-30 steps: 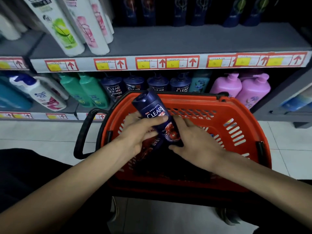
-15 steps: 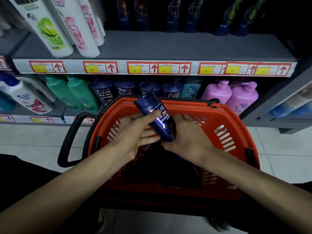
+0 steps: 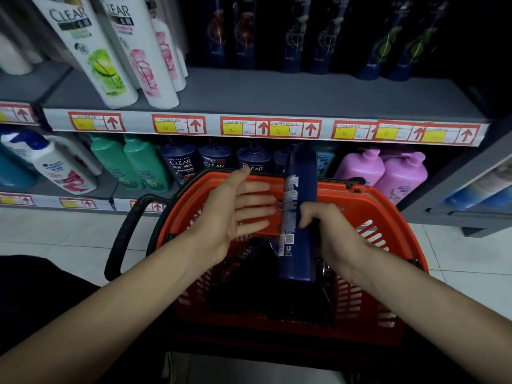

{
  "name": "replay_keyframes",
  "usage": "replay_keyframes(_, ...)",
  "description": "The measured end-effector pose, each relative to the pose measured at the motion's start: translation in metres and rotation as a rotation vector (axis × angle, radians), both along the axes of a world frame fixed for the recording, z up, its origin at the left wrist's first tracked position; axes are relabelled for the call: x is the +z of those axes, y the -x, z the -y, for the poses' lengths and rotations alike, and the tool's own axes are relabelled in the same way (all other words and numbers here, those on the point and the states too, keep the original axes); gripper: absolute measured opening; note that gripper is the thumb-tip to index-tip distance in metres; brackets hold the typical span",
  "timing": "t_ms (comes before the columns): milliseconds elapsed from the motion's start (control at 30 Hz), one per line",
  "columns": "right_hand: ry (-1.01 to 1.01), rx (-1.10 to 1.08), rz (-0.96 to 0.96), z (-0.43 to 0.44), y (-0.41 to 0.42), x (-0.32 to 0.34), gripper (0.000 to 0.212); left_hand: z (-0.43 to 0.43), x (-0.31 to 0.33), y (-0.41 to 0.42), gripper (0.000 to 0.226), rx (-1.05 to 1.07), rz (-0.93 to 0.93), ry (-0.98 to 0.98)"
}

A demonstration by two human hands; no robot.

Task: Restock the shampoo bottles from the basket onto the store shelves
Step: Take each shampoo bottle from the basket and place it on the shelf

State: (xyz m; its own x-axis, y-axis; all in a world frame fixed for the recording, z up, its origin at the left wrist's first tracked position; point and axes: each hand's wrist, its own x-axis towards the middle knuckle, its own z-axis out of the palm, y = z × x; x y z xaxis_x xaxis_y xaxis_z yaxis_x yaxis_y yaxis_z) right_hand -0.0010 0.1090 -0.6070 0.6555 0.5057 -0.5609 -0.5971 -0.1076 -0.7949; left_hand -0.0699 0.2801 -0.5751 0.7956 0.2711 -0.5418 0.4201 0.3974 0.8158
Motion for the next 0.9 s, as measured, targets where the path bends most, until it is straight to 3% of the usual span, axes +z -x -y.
replay_keyframes(200, -0.092, 0.049, 0.009, 0.000, 0.003, 0.017, 0.037, -0.002, 0.002, 0.005, 0.040, -0.001, 0.017, -0.135)
replay_keyframes(333, 0.048, 0.059, 0.233, -0.003, 0.008, 0.031, 0.027, 0.005, 0.005, 0.012, 0.023, -0.048, 0.070, -0.294)
replay_keyframes(400, 0.112, 0.007, 0.347, -0.008, 0.010, 0.036, 0.027, 0.007, 0.010, 0.013, 0.022, -0.068, 0.098, -0.292)
replay_keyframes(567, 0.201, 0.018, 0.616, -0.023, 0.006, 0.048, 0.052, 0.007, 0.025, 0.011, 0.030, -0.062, 0.174, -0.248)
replay_keyframes(667, 0.152, 0.029, 0.661, -0.027, 0.004, 0.057, 0.040, 0.004, 0.030, 0.006, 0.025, -0.014, 0.222, -0.245)
replay_keyframes(800, 0.129, -0.012, 0.711, -0.036, -0.002, 0.058, 0.050, -0.004, 0.037, 0.000, 0.018, 0.067, 0.271, -0.169)
replay_keyframes(900, 0.122, -0.036, 0.754, -0.043, -0.008, 0.060, 0.044, -0.011, 0.041, -0.006, 0.017, 0.090, 0.324, -0.151)
